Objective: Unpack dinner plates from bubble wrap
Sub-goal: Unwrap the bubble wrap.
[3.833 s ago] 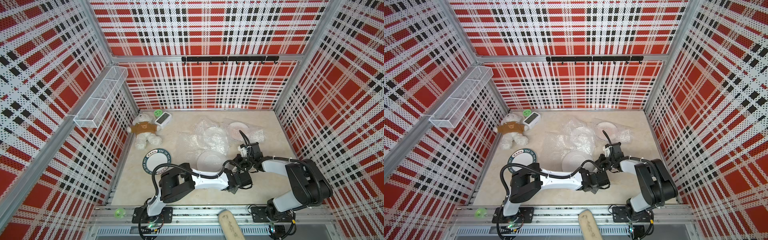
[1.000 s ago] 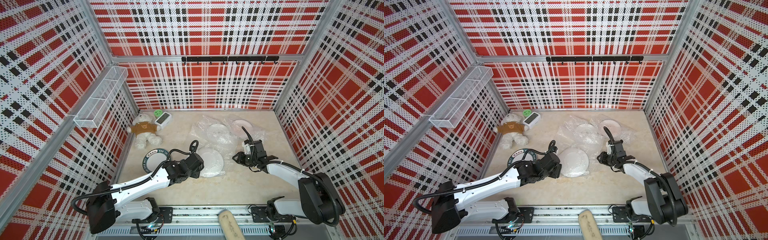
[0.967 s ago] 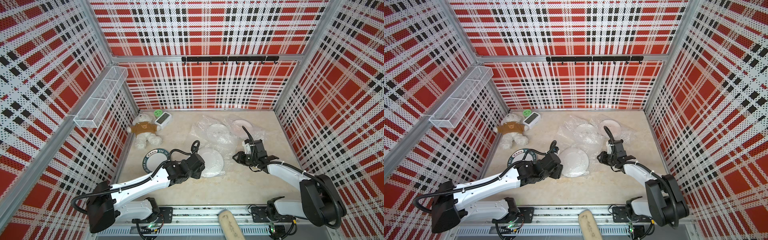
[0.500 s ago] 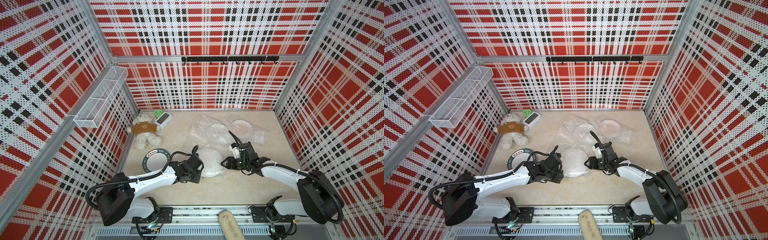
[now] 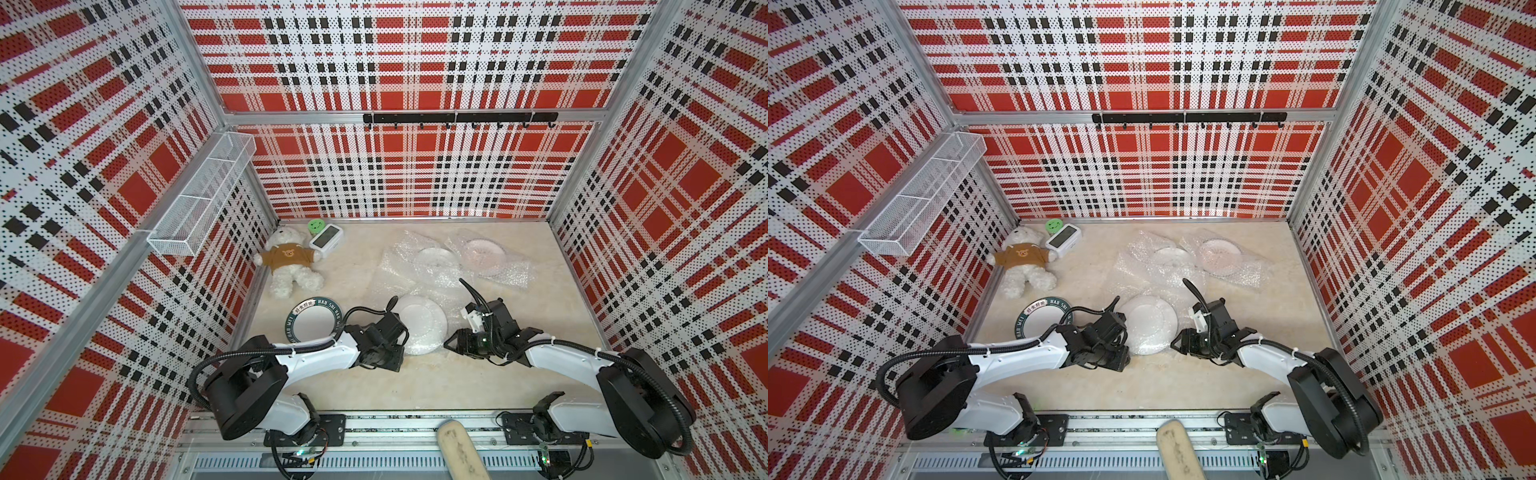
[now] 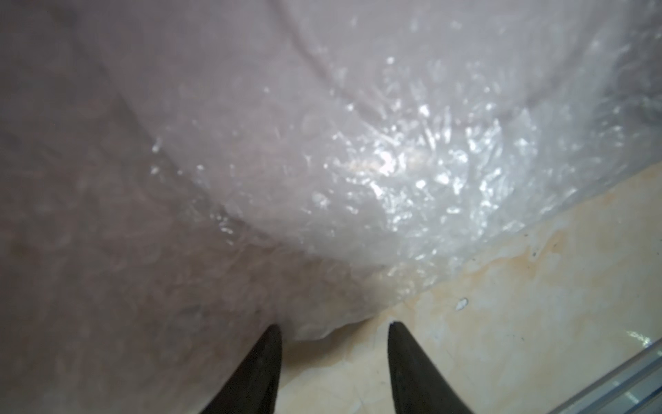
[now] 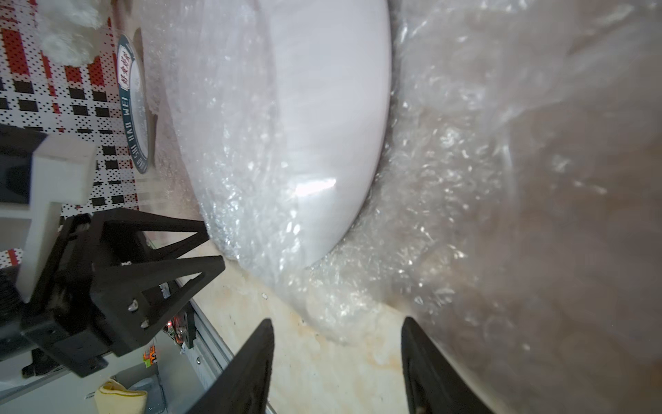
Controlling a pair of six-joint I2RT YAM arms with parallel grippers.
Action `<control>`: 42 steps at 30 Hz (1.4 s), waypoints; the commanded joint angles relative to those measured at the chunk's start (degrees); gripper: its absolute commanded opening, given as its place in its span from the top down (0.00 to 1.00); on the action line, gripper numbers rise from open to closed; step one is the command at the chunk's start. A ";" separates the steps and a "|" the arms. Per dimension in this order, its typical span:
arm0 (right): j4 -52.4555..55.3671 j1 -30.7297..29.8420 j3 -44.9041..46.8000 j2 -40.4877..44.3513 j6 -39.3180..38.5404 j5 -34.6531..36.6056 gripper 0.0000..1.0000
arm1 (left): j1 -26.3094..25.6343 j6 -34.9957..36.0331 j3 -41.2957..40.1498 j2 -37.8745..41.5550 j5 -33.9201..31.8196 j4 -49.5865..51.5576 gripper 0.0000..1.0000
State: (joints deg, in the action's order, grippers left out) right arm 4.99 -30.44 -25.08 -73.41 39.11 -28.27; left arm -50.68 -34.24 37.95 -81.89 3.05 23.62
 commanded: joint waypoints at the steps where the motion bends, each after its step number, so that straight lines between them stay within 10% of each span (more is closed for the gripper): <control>1: -1.05 -0.28 1.92 5.01 2.08 -1.86 0.38 | -0.96 -0.07 1.26 -1.91 1.22 -2.29 0.49; 16: -16.82 -1.77 5.59 -4.24 11.82 -1.38 0.48 | -3.60 -2.06 1.31 -3.72 2.02 -5.91 0.49; 30: -23.77 -1.96 5.36 -7.53 19.06 1.79 0.98 | -0.63 -5.31 -5.67 10.50 4.52 -7.84 0.32; 36: -15.78 -2.22 2.62 -3.71 16.74 2.20 1.00 | -6.67 1.14 1.48 13.54 -6.47 0.82 0.28; 42: -7.96 -2.26 0.10 -0.91 13.46 4.41 0.76 | -7.86 2.76 4.68 9.13 -7.75 0.67 0.27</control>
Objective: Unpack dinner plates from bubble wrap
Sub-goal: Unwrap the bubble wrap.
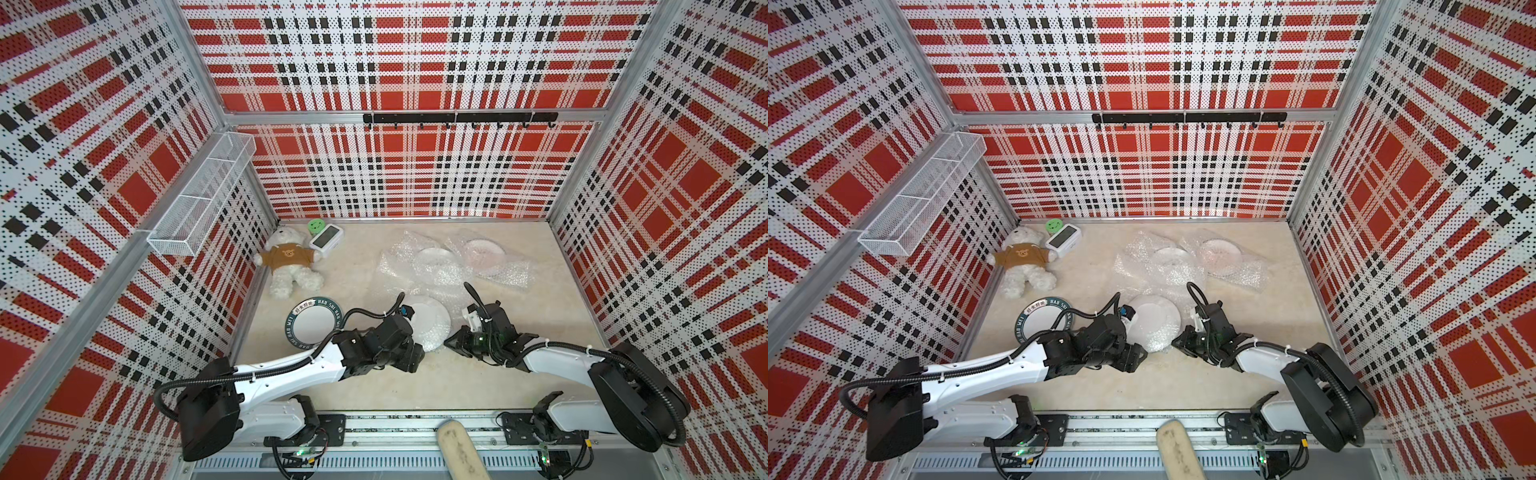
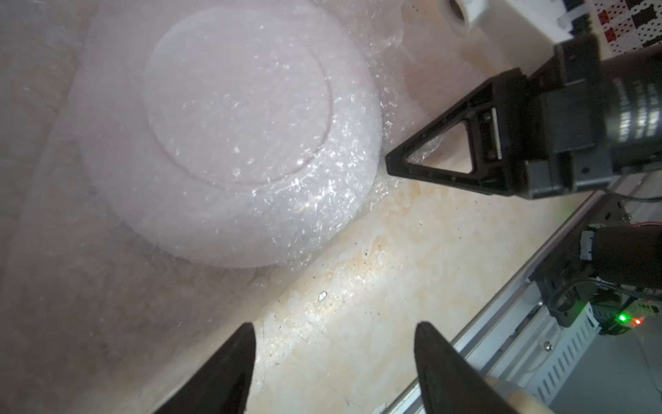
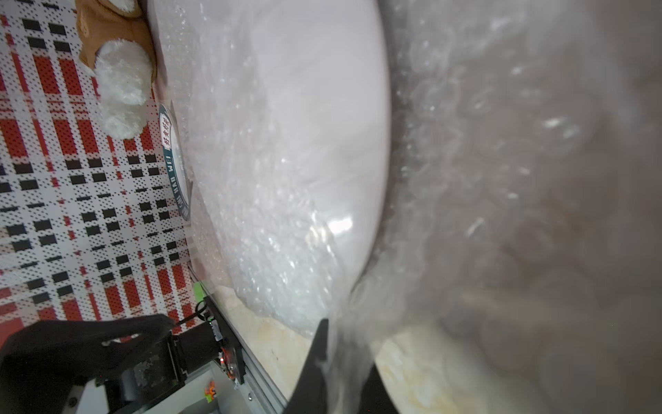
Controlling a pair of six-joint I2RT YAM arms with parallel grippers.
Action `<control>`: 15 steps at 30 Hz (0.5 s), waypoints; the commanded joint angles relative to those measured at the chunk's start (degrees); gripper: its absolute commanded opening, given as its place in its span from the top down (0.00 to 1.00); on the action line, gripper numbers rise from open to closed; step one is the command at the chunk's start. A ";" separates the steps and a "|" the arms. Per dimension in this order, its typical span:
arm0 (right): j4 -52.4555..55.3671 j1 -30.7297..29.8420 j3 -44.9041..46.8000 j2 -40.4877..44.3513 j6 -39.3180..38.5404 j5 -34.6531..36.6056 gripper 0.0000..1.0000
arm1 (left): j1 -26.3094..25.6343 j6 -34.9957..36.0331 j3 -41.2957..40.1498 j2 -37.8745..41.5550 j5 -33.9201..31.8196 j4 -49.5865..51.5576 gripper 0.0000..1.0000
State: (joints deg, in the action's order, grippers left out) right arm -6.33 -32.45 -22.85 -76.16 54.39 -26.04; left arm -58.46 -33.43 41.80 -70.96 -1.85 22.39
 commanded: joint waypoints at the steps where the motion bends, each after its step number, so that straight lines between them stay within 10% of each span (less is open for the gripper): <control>1: 4.39 -0.24 -2.46 2.06 -2.22 2.51 0.70 | -0.03 1.88 0.98 -2.28 -2.57 1.52 0.27; 15: 5.63 -0.27 -3.28 -0.37 -2.69 4.23 0.64 | 1.24 3.05 0.66 -1.77 -1.72 0.33 0.25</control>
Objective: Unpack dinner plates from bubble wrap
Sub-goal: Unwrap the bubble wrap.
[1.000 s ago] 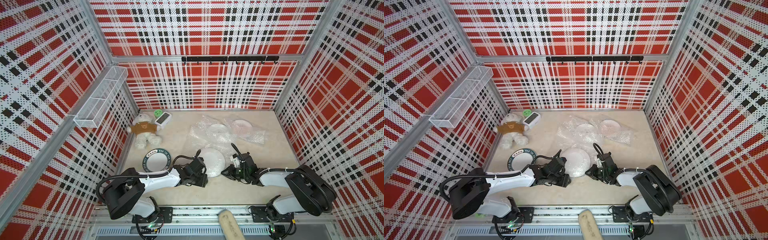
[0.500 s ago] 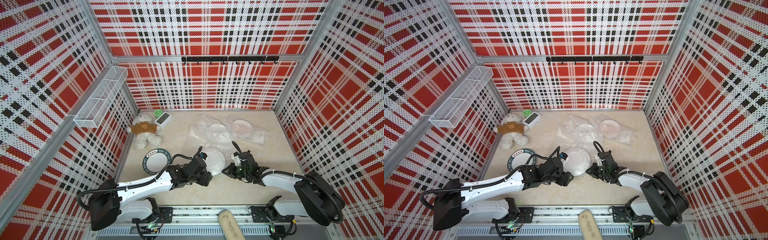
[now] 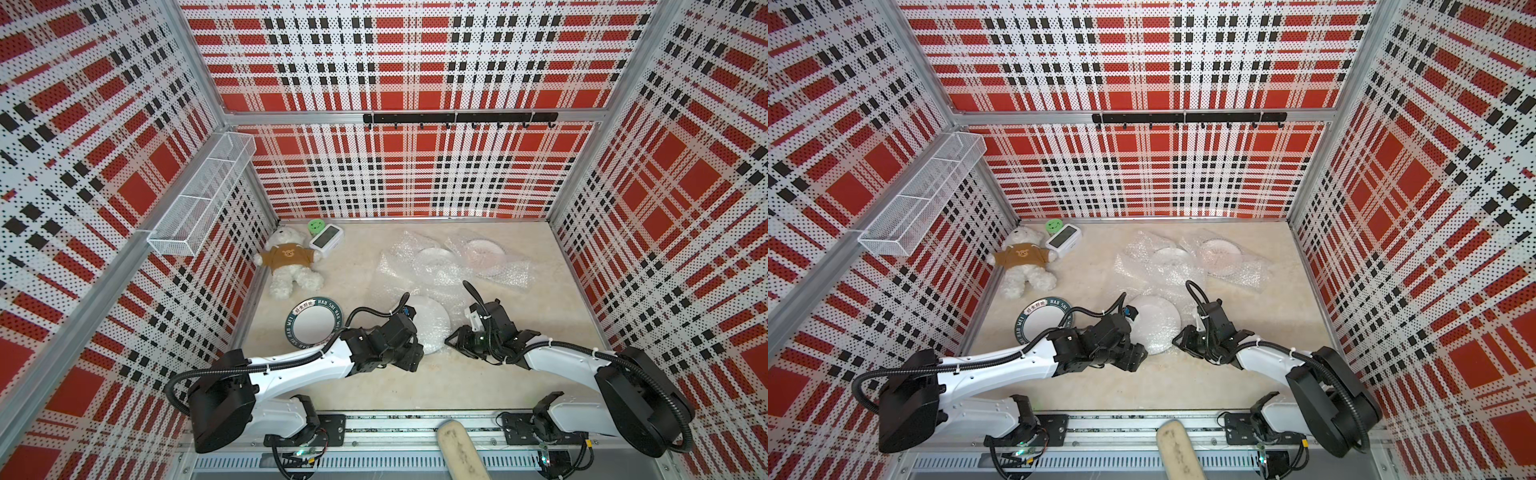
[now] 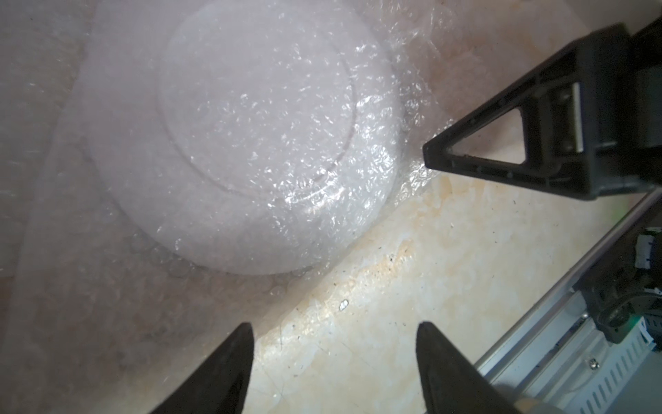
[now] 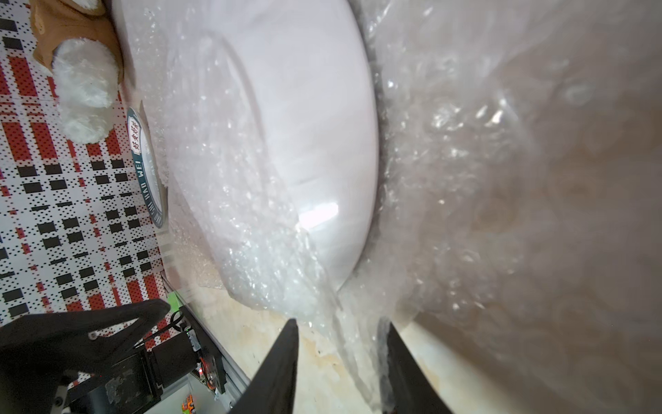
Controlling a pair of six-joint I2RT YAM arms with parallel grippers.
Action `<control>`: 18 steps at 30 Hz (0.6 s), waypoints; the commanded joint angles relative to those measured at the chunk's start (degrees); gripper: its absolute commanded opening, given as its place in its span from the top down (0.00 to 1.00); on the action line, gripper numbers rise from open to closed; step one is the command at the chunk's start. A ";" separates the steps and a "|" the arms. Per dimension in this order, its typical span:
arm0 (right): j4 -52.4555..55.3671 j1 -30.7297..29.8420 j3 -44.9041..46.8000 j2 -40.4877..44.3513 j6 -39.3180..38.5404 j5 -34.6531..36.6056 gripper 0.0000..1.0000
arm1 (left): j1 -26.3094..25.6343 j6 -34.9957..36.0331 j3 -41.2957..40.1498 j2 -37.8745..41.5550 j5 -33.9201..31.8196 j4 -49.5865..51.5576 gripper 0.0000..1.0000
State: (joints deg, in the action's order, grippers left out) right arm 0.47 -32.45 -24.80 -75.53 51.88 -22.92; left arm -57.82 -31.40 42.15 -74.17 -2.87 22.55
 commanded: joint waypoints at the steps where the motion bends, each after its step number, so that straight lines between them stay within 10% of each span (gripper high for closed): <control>1: -1.79 -0.21 -1.37 -1.31 -0.13 1.11 0.66 | 0.61 1.19 0.26 1.77 -0.93 0.15 0.25; 8: -3.66 -0.25 -2.32 -4.17 0.32 0.99 1.00 | 0.39 4.42 -1.48 4.28 -4.51 -3.01 0.22; 18: 1.12 -0.28 -7.42 -2.38 -0.42 2.55 1.00 | -3.52 16.89 -5.01 3.60 -11.02 -17.54 0.01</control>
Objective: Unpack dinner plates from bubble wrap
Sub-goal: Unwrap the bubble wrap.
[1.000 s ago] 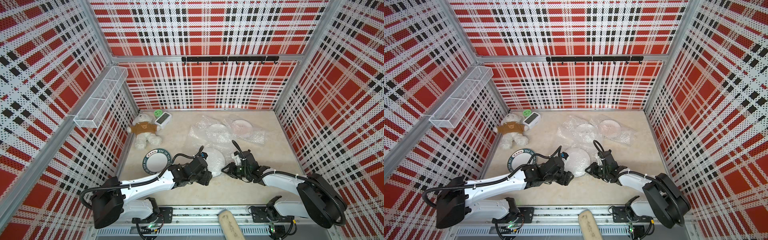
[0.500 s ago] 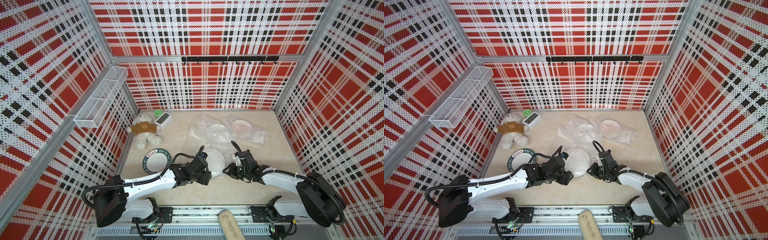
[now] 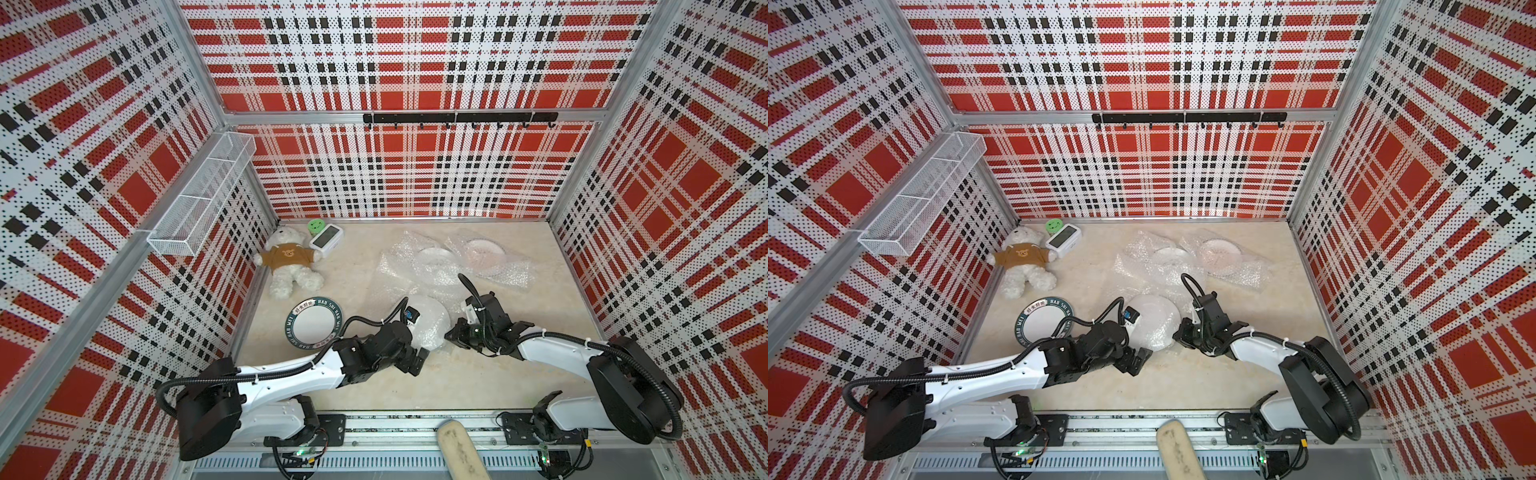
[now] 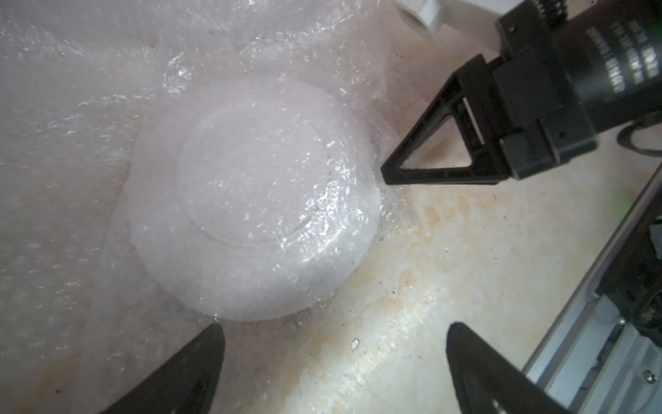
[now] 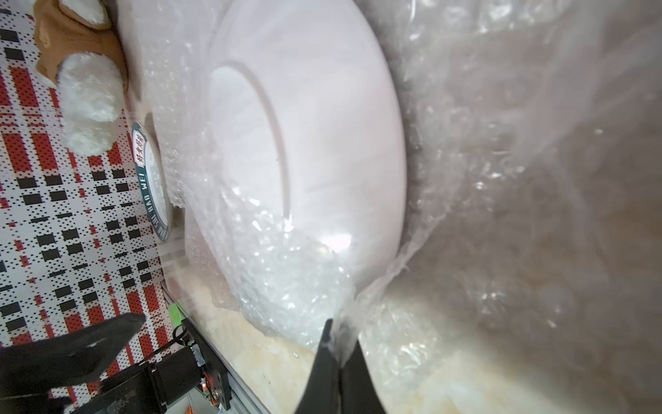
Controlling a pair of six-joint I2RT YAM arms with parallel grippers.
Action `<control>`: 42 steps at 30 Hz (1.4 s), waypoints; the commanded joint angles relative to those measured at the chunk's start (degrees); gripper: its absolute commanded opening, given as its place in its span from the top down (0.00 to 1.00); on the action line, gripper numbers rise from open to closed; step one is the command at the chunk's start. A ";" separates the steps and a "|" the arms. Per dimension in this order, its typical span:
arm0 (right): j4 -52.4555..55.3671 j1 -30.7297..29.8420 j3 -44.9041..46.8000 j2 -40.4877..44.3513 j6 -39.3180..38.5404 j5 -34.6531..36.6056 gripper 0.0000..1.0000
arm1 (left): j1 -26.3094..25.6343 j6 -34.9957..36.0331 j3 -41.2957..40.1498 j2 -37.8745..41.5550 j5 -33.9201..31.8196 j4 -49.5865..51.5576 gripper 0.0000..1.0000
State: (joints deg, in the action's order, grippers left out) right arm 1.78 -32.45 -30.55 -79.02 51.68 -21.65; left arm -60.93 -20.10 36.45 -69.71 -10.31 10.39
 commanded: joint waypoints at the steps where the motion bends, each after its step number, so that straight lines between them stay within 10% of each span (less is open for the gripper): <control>1: 0.10 -0.20 -1.90 1.02 -0.34 0.92 1.00 | -0.80 6.56 1.11 -1.63 -4.40 -5.43 0.01; 21: 3.51 -0.18 -8.24 -1.69 0.60 -2.03 1.00 | -11.41 25.81 2.02 -8.74 -24.61 -5.08 0.00; 42: 2.94 -0.19 -8.10 -1.42 1.41 -3.75 1.00 | -14.18 39.76 1.60 -29.93 -43.23 -33.88 0.03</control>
State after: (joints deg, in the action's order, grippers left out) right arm 7.05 -32.45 -37.63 -80.25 52.38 -25.04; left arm -75.31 16.51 38.17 -98.24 -49.89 -15.81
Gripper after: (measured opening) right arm 0.051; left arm 0.977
